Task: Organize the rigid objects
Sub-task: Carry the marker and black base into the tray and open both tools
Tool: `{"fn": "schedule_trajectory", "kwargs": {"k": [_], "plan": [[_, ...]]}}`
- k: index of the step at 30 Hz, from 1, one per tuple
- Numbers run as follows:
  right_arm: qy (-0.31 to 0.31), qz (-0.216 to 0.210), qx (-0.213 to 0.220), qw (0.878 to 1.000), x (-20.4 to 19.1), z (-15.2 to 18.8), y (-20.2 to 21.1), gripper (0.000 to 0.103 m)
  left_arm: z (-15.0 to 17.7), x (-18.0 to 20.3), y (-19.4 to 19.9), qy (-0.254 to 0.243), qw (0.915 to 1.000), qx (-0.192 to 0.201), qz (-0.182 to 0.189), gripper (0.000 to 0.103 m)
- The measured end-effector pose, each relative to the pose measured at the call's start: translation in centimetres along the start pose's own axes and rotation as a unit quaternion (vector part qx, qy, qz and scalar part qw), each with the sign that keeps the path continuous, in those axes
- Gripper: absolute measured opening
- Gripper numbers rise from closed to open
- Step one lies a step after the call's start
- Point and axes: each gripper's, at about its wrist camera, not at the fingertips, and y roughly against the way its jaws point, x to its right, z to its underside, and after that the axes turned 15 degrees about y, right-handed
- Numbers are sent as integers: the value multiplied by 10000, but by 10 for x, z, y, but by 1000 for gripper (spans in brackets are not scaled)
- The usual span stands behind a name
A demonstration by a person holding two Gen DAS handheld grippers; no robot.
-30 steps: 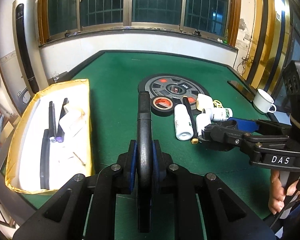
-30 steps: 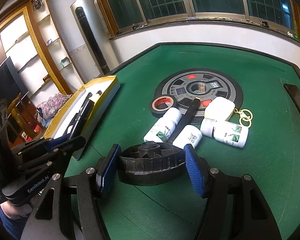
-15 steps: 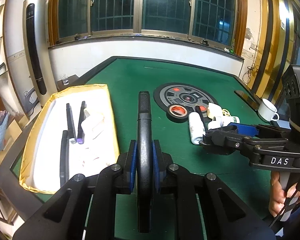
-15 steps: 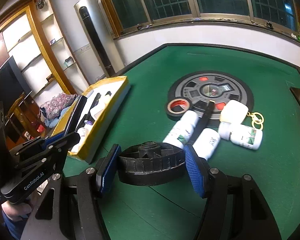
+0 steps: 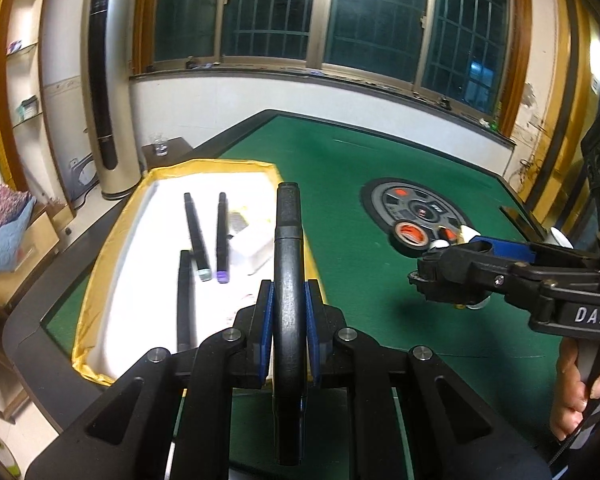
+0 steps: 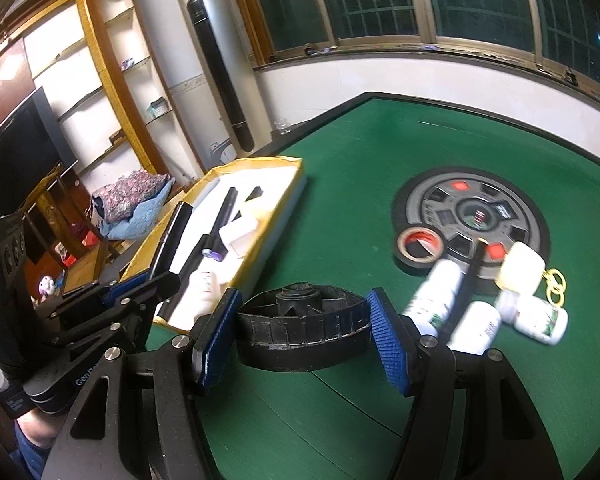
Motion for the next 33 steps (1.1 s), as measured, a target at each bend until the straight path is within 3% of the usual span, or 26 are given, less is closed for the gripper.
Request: {"fn": "schedule_trajectory", "kwargs": {"k": [13, 22, 33], "plan": [[510, -224, -153, 9983, -55, -47, -45, 59, -9, -62, -21, 502, 9982, -67, -336, 12], [593, -503, -468, 9959, -78, -89, -101, 59, -15, -94, -44, 841, 9954, -336, -305, 12], [658, -268, -879, 9936, -90, -121, -181, 59, -19, -100, -65, 883, 9937, -601, -353, 12]]}}
